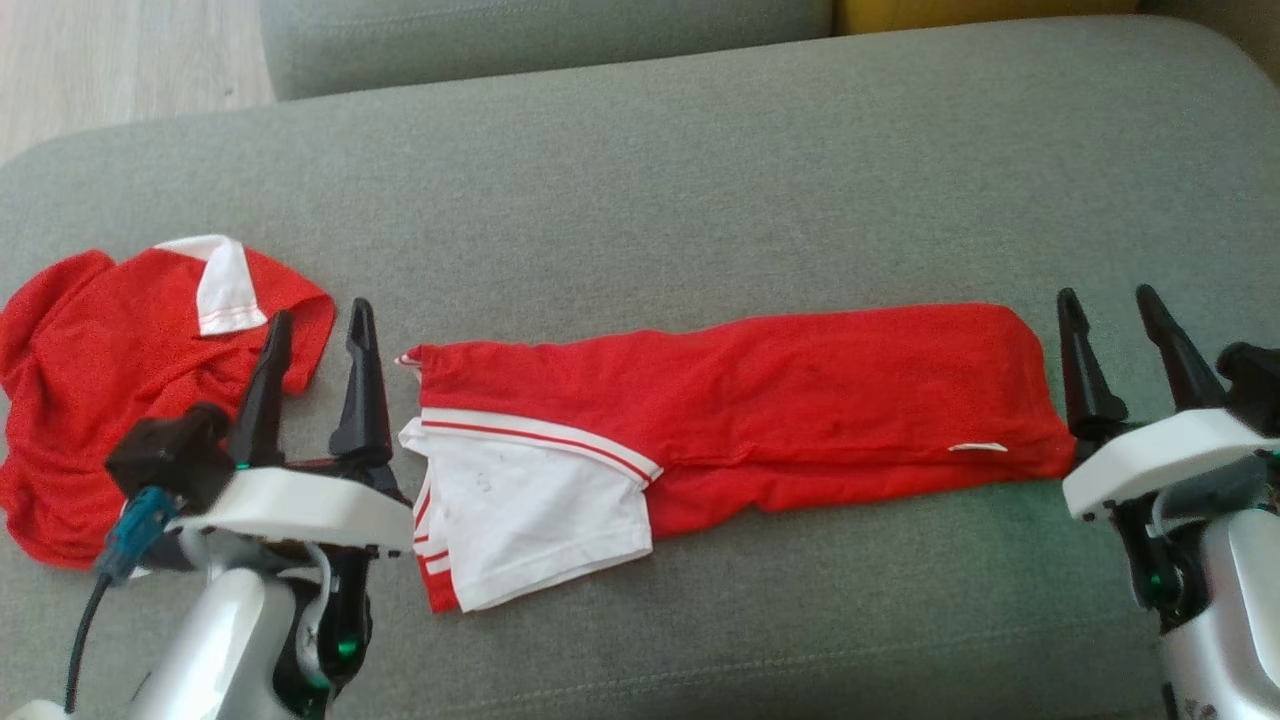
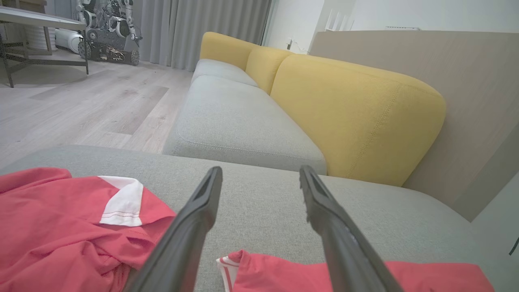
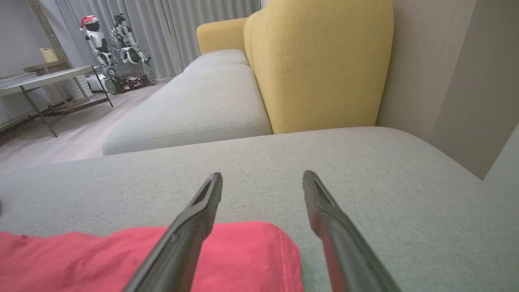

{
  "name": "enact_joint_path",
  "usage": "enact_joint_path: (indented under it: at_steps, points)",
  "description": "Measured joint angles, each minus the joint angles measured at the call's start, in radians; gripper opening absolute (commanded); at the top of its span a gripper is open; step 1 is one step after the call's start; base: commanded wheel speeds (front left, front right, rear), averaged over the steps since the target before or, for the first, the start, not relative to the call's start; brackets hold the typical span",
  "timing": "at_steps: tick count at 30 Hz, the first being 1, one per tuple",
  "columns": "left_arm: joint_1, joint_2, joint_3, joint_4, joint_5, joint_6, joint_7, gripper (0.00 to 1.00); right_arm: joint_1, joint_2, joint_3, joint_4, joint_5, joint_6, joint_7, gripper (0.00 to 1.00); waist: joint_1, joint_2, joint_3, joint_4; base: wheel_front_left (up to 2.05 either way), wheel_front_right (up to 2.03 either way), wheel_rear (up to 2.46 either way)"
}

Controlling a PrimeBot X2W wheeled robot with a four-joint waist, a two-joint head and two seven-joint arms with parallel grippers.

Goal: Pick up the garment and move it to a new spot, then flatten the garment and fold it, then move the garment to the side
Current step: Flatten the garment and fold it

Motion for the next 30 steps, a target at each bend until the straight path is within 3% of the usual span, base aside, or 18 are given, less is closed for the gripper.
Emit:
enact_joint_path:
  at_steps: [5,14,22,30]
  points:
    - [0.0,-0.041,0.042,0.029,0.056,-0.064,0.0,1.0,-0.001,0.021,-0.051,0.063,-0.017,0.0,0.002,1.0,0.0,0.0,0.016,0.013,0.0,0.0,0.0]
    - [0.0,-0.085,0.077,0.074,0.12,-0.133,0.0,1.0,-0.065,0.063,-0.119,0.265,-0.044,0.0,0.011,1.0,0.0,0.0,0.055,0.035,0.0,0.0,0.0]
    - [-0.003,-0.109,0.09,0.092,0.153,-0.168,0.0,1.0,-0.152,0.065,-0.138,0.449,-0.051,0.0,0.003,1.0,0.0,0.0,0.089,0.06,0.0,0.0,0.0]
    - [-0.01,-0.114,0.114,0.099,0.17,-0.177,0.0,1.0,-0.213,0.06,-0.082,0.557,0.002,0.0,0.025,1.0,0.0,0.0,0.109,0.074,0.0,0.0,0.0]
